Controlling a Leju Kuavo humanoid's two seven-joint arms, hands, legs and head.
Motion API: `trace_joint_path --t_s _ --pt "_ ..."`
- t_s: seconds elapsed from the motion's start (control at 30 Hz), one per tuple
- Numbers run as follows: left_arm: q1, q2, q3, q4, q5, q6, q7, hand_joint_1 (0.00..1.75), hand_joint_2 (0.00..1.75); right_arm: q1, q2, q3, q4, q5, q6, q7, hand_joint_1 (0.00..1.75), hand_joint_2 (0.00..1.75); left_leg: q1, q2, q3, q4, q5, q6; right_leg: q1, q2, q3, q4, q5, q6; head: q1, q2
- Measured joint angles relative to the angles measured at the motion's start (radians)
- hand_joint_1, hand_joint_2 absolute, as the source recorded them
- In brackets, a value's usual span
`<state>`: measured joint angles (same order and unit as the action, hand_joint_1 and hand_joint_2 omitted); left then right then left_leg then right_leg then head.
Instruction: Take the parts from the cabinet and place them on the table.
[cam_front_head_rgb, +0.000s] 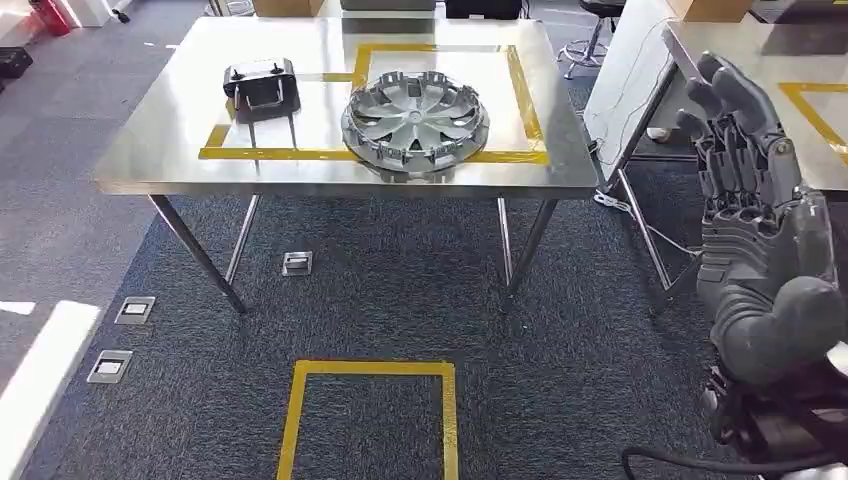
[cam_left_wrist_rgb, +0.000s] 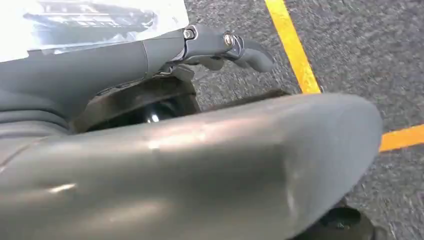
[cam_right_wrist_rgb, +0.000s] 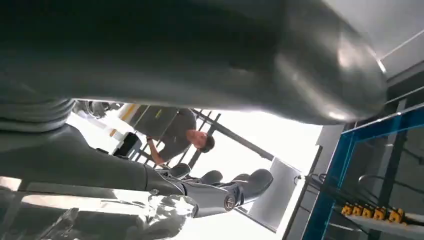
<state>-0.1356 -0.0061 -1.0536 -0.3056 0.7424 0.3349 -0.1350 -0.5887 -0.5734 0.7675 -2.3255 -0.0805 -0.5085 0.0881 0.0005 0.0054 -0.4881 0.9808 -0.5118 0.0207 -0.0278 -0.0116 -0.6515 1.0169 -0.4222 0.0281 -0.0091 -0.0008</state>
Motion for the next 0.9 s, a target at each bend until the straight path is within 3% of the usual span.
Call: trace_joint_path --t_s 0.03,0.1,0.13,0.17,0.2,0.23,0.27,0.3,0.33,0.37,0.43,0.47,0.5,0.53,0.6,0.63,0.67,0.7,0.77,0.8,0.83,0.87,0.9 --pt "-0.001 0.000 0.000 0.000 0.000 0.001 0.000 0.00 0.00 0.000 0.000 0.000 0.000 0.000 0.000 0.001 0.00 0.00 0.000 0.000 -0.013 0.000 0.009 0.010 0.001 0.002 -0.011 0.038 -0.057 0.002 0.008 0.000" --pt "-0.001 -0.003 0.000 0.000 -0.001 0.001 0.000 0.00 0.00 0.001 -0.002 0.000 0.000 0.000 0.000 0.002 0.00 0.00 -0.005 0.001 -0.041 0.001 0.031 0.016 0.002 0.003 -0.046 0.188 -0.177 0.005 0.018 0.000" --pt "-0.002 -0.004 0.000 0.000 -0.001 0.001 0.000 0.00 0.00 0.002 -0.002 0.000 0.000 0.000 0.000 0.002 0.00 0.00 -0.007 0.001 -0.056 0.003 0.042 0.017 0.003 0.003 -0.057 0.254 -0.200 0.006 0.019 0.000" --pt "-0.002 -0.004 0.000 0.000 -0.001 0.002 0.000 0.00 0.00 0.003 -0.002 0.001 0.000 0.000 0.000 0.002 0.00 0.00 -0.010 0.001 -0.066 0.006 0.052 0.018 0.004 0.004 -0.055 0.294 -0.189 0.004 0.022 0.000" --pt "-0.003 -0.005 0.000 0.000 -0.001 0.002 0.000 0.00 0.00 0.003 -0.002 0.001 0.000 0.000 0.000 0.003 0.00 0.00 -0.013 0.001 -0.083 0.008 0.062 0.018 0.005 0.003 -0.037 0.293 -0.156 0.002 0.026 0.000" --pt "-0.004 -0.005 0.000 0.000 -0.001 0.002 0.000 0.00 0.00 0.003 -0.002 0.001 0.000 0.000 0.000 0.003 0.00 0.00 -0.015 0.001 -0.099 0.012 0.073 0.017 0.007 0.003 -0.002 0.256 -0.114 -0.004 0.028 0.000" --pt "-0.005 -0.005 0.000 0.000 -0.001 0.002 0.000 0.00 0.00 0.002 -0.002 0.001 0.000 0.000 0.000 0.003 0.00 0.00 -0.017 0.000 -0.113 0.015 0.081 0.016 0.011 0.003 0.053 0.183 -0.084 -0.013 0.031 0.000" --pt "-0.006 -0.005 0.000 0.000 -0.001 0.002 0.000 0.00 0.00 0.002 -0.002 0.001 0.000 0.000 0.000 0.003 0.00 0.00 -0.018 0.000 -0.123 0.018 0.089 0.014 0.017 0.003 0.118 0.090 -0.077 -0.024 0.034 0.000" --pt "-0.006 -0.006 0.000 0.000 -0.001 0.002 0.000 0.00 0.00 0.000 -0.002 0.000 0.000 0.000 0.000 0.003 0.00 0.00 -0.024 0.000 -0.133 0.024 0.095 0.008 0.023 0.002 0.167 0.009 -0.108 -0.035 0.038 0.000" --pt "-0.006 -0.006 0.000 0.000 -0.001 0.002 0.000 0.00 0.00 0.001 -0.002 0.000 0.000 0.000 0.000 0.003 0.00 0.00 -0.021 0.000 -0.136 0.024 0.104 0.004 0.022 0.002 0.185 -0.031 -0.121 -0.034 0.036 0.000" --pt "-0.006 -0.005 0.000 0.000 0.000 0.003 0.000 0.00 0.00 -0.001 -0.003 0.000 0.000 0.000 0.001 0.003 0.00 0.00 -0.017 0.000 -0.146 0.022 0.122 -0.007 0.029 0.003 0.174 -0.033 -0.118 -0.040 0.040 0.000" --pt "-0.006 -0.004 0.000 0.000 0.000 0.004 0.000 0.00 0.00 0.001 -0.003 0.000 0.000 -0.002 0.001 0.003 0.00 0.00 -0.020 -0.001 -0.148 0.022 0.131 -0.013 0.027 0.001 0.167 -0.039 -0.107 -0.049 0.042 0.000" --pt "-0.006 -0.002 0.000 0.000 0.003 0.004 0.000 0.00 0.00 -0.001 -0.003 0.000 0.000 -0.002 0.001 0.003 0.00 0.00 -0.018 -0.004 -0.152 0.029 0.111 -0.019 0.017 -0.005 0.164 -0.044 -0.095 -0.056 0.043 0.000" --pt "-0.005 -0.002 0.000 0.000 0.005 0.005 0.000 0.00 0.00 -0.001 -0.003 0.000 0.000 -0.003 0.001 0.003 0.00 0.00 -0.016 -0.005 -0.162 0.058 0.061 -0.029 0.017 -0.004 0.155 -0.044 -0.086 -0.061 0.037 0.000" --pt "-0.006 0.001 0.000 0.000 0.011 0.006 0.000 0.00 0.00 0.000 -0.003 0.000 0.000 -0.008 0.001 0.004 0.00 0.00 -0.007 -0.005 -0.193 0.201 -0.052 -0.041 0.016 -0.006 0.134 -0.039 -0.070 -0.065 0.031 0.000" --pt "-0.006 0.002 0.000 0.000 0.012 0.006 0.000 0.00 0.00 0.000 -0.003 0.001 0.000 -0.008 0.001 0.004 0.00 0.00 -0.004 -0.005 -0.207 0.275 -0.085 -0.046 0.015 -0.006 0.121 -0.035 -0.063 -0.064 0.030 0.000" --pt "-0.006 0.003 0.000 0.000 0.014 0.007 0.000 0.00 0.00 0.001 -0.003 0.001 0.000 -0.008 0.001 0.004 0.00 0.00 -0.002 -0.005 -0.209 0.322 -0.090 -0.050 0.015 -0.006 0.105 -0.029 -0.055 -0.063 0.028 0.000" --pt "-0.006 0.004 0.000 0.000 0.015 0.007 0.000 0.00 0.00 0.002 -0.003 0.001 0.000 -0.008 0.002 0.004 0.00 0.00 0.001 -0.005 -0.192 0.322 -0.067 -0.053 0.013 -0.006 0.089 -0.024 -0.048 -0.060 0.027 0.000" --pt "-0.004 0.005 0.000 0.000 0.017 0.007 0.000 0.00 0.00 0.002 -0.003 0.001 0.000 -0.008 0.002 0.004 0.00 0.00 0.006 -0.005 -0.110 0.218 0.006 -0.055 0.010 -0.003 0.059 -0.009 -0.035 -0.052 0.028 0.000" --pt "-0.004 0.004 0.000 0.000 0.017 0.007 0.000 0.00 0.00 0.002 -0.003 0.001 0.000 -0.008 0.003 0.004 0.00 0.00 0.009 -0.005 -0.054 0.135 0.021 -0.056 0.009 -0.002 0.047 -0.002 -0.031 -0.046 0.027 0.000" --pt "-0.004 0.003 -0.001 0.000 0.018 0.007 0.000 0.00 0.00 0.002 -0.003 0.000 0.000 -0.008 0.003 0.004 0.00 0.00 0.008 -0.006 -0.016 0.068 -0.013 -0.054 0.011 -0.001 0.037 0.003 -0.027 -0.040 0.027 0.000" --pt "-0.003 0.003 -0.002 0.000 0.018 0.006 -0.002 0.00 0.00 0.001 -0.003 0.000 0.000 -0.008 0.003 0.004 0.00 0.00 0.002 -0.009 0.000 0.033 -0.020 -0.044 0.012 -0.001 0.033 0.008 -0.020 -0.033 0.029 0.000" --pt "-0.003 0.003 -0.003 0.000 0.019 0.006 -0.003 0.00 0.00 0.000 -0.003 0.000 0.000 -0.008 0.005 0.003 0.00 0.00 0.001 -0.009 -0.007 0.032 -0.019 -0.038 0.012 -0.002 0.029 0.007 -0.010 -0.026 0.030 0.000"
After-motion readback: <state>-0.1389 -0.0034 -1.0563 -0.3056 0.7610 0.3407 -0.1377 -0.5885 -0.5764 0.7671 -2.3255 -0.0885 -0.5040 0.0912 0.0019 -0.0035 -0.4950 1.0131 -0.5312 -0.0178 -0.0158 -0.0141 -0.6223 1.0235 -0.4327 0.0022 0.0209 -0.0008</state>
